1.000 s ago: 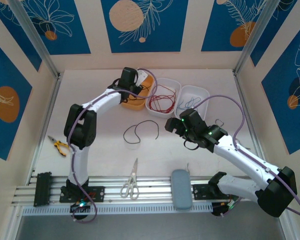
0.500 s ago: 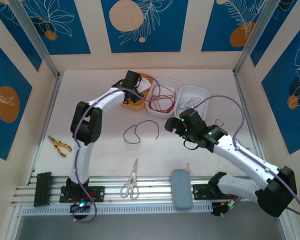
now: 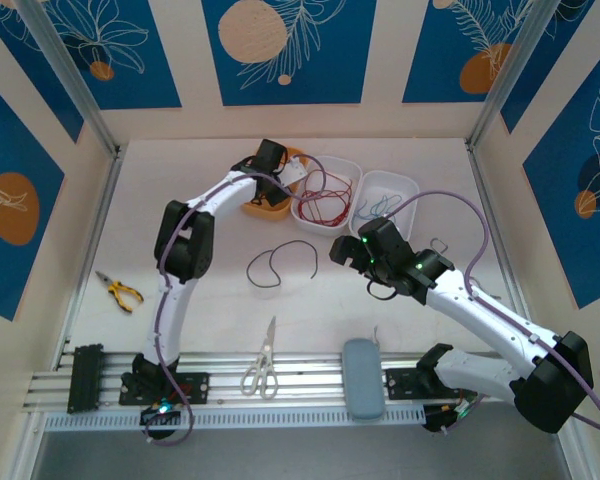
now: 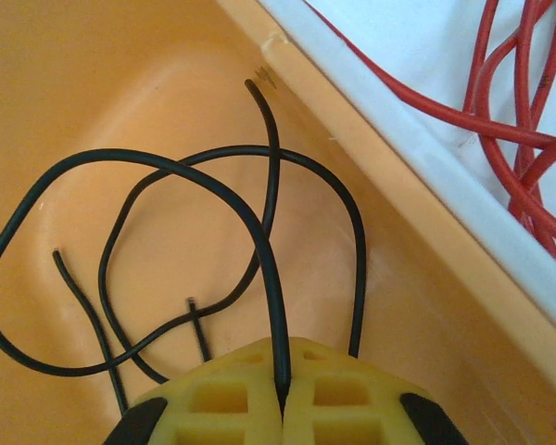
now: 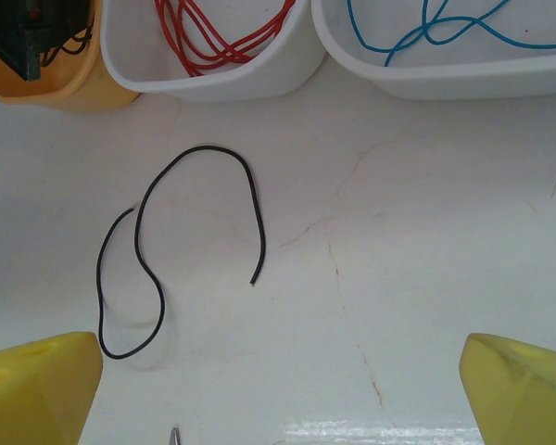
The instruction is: Untangle the cables
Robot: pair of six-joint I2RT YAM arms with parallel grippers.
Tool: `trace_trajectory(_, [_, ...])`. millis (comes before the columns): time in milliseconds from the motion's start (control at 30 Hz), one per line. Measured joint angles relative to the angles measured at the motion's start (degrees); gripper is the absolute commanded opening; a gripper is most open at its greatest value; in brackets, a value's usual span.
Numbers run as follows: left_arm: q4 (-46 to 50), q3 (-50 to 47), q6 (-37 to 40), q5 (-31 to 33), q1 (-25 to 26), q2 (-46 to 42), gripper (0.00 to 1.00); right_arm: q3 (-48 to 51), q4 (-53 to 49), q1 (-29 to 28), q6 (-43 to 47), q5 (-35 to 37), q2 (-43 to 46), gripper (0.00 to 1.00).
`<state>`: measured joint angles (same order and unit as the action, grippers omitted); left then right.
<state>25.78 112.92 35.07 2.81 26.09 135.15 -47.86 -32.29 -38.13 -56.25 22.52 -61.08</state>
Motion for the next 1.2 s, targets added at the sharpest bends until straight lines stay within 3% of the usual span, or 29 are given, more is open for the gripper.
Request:
trace_trajectory(100, [0.55, 0.35, -0.04, 0.0, 0.0, 0.42, 0.03, 0.0, -0.13, 0.0, 0.0, 0.0, 0.0, 0.99])
trace_trajectory(400, [-1.55, -2.51, -0.74, 0.68, 0.0, -1.6, 0.44, -0.02, -0.15, 0.0, 0.0, 0.0, -0.33, 0.99])
trace_trajectory(967, [-5.22, -6.21, -5.25, 0.79, -0.04, -13.2, 0.66, -0.02, -0.15, -0.17, 0.02, 0.02, -0.33, 0.99])
trace_trajectory(1200, [-4.31, -10.45, -10.93, 0.39, -0.04, -19.91, 0.97, -0.02, -0.15, -0.5, 0.02, 0.13, -0.33, 0.99])
